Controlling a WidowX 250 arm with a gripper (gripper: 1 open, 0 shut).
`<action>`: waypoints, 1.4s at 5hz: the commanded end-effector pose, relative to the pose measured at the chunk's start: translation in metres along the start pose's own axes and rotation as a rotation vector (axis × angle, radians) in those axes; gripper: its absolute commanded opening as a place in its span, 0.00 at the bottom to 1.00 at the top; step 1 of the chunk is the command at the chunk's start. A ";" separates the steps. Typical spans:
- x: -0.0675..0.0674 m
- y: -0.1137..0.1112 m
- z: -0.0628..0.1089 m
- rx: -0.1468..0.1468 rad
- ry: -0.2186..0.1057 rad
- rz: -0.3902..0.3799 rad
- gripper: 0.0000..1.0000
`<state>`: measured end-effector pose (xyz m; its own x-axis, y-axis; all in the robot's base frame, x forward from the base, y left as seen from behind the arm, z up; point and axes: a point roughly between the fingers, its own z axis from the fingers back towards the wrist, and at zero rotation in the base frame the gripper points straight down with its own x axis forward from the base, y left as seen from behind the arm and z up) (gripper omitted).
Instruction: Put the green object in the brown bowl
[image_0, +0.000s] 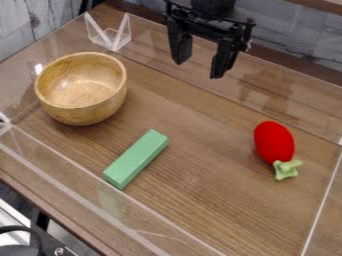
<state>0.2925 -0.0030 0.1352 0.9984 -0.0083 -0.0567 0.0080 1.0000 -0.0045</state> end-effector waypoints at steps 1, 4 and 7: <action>-0.004 -0.007 -0.027 0.001 0.028 -0.015 1.00; -0.060 0.059 -0.074 0.031 -0.003 -0.103 1.00; -0.078 0.059 -0.087 0.001 -0.041 -0.055 1.00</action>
<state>0.2076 0.0523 0.0490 0.9969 -0.0706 -0.0335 0.0703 0.9975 -0.0110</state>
